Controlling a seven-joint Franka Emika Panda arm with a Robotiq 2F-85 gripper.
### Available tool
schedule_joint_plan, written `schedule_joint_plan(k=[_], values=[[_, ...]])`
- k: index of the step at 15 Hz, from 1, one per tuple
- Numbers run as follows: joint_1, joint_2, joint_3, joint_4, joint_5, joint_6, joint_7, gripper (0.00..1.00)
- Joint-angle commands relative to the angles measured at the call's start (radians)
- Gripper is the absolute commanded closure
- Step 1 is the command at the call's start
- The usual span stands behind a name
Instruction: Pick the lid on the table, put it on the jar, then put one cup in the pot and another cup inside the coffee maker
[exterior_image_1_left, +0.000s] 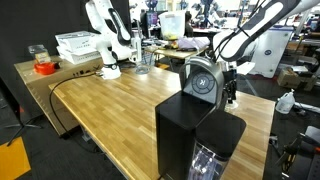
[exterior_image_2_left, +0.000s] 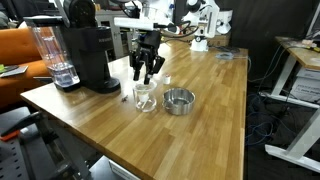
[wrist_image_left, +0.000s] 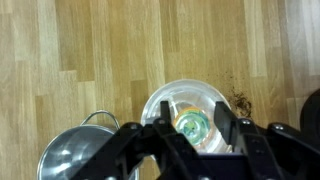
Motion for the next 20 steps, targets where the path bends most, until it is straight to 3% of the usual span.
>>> schedule_joint_plan(k=[1, 3, 5, 10, 16, 17, 20], values=[[-0.011, 0.010, 0.006, 0.019, 0.006, -0.046, -0.012, 0.18], [-0.008, 0.001, 0.007, 0.009, 0.005, -0.046, -0.008, 0.04], [-0.003, -0.014, 0.006, -0.001, -0.001, -0.045, 0.005, 0.00], [0.006, -0.089, 0.010, -0.070, 0.015, -0.056, 0.043, 0.00], [0.005, -0.232, 0.014, -0.249, 0.075, -0.014, 0.076, 0.00], [0.012, -0.174, 0.009, -0.186, 0.046, -0.053, 0.077, 0.00], [0.012, -0.184, 0.009, -0.196, 0.049, -0.051, 0.077, 0.00]])
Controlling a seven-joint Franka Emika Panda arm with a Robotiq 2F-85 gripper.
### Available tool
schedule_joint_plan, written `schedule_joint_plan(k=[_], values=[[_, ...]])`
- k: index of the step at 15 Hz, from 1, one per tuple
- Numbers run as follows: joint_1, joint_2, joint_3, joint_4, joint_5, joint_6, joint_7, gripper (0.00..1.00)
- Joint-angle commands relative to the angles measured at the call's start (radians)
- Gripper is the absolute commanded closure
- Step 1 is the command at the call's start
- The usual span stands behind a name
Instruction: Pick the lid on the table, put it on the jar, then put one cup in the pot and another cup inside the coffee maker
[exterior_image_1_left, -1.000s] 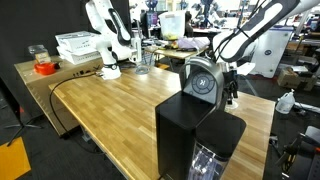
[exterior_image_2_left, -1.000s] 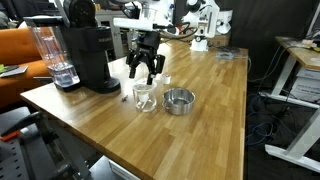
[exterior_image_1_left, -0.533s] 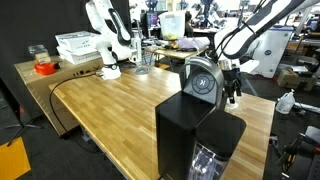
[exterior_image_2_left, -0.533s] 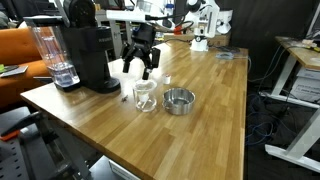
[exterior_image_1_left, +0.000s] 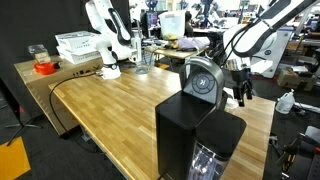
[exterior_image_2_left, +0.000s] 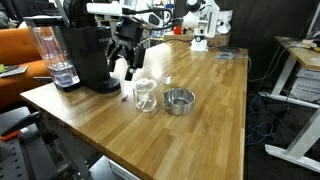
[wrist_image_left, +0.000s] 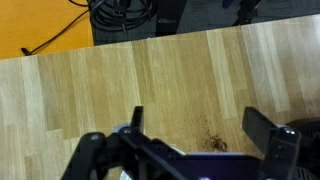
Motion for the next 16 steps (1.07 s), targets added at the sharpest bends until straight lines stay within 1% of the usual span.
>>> schedule_joint_plan(k=[1, 9, 11, 14, 16], values=[[0.001, 0.005, 0.000, 0.004, 0.000, -0.002, 0.000, 0.00], [0.001, 0.011, 0.000, 0.007, 0.000, -0.002, 0.000, 0.00], [-0.005, 0.007, 0.001, 0.010, 0.018, 0.006, -0.009, 0.00], [-0.005, 0.012, 0.002, 0.045, 0.010, 0.062, -0.031, 0.00], [0.002, 0.033, 0.000, 0.092, -0.017, 0.085, -0.019, 0.00]])
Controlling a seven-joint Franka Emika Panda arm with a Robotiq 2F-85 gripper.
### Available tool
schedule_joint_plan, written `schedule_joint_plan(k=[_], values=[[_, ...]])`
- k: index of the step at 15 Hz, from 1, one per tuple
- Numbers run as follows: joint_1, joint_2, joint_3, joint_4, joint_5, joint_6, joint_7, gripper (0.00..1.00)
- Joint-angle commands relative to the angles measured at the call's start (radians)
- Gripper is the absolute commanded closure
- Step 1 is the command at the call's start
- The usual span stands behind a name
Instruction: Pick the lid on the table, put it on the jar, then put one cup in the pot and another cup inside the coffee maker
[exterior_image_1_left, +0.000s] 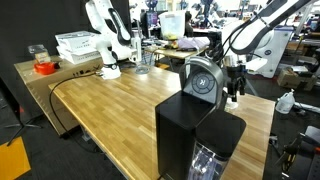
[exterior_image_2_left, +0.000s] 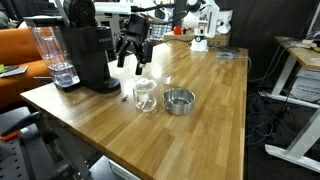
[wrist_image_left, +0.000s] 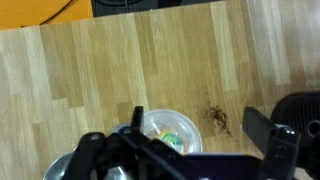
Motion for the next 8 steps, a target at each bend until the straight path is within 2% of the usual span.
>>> schedule_joint_plan(k=[1, 7, 8], values=[[0.003, 0.036, 0.002, 0.074, -0.018, 0.023, -0.015, 0.00], [0.016, 0.152, 0.018, 0.205, -0.014, 0.014, -0.030, 0.00], [0.015, 0.113, 0.014, 0.159, -0.011, 0.029, -0.020, 0.00]])
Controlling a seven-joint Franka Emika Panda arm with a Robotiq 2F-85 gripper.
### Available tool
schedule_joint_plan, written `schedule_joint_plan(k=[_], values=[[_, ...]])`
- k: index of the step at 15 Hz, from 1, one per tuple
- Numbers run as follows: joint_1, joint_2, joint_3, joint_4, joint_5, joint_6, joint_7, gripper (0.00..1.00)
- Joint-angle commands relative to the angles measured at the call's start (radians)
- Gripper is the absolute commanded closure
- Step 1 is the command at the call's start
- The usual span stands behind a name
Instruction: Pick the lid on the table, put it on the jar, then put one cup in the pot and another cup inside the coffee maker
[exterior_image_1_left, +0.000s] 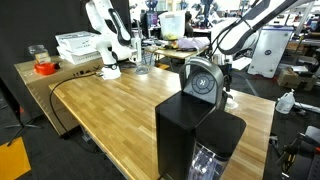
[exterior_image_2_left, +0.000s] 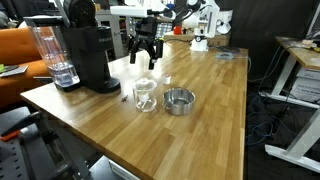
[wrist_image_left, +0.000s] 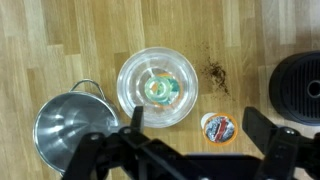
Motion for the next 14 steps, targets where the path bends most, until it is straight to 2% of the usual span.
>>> schedule_joint_plan(k=[1, 14], values=[[-0.002, 0.021, 0.007, 0.020, -0.002, -0.003, 0.002, 0.00], [-0.002, 0.045, 0.006, 0.046, -0.005, 0.002, 0.004, 0.00]])
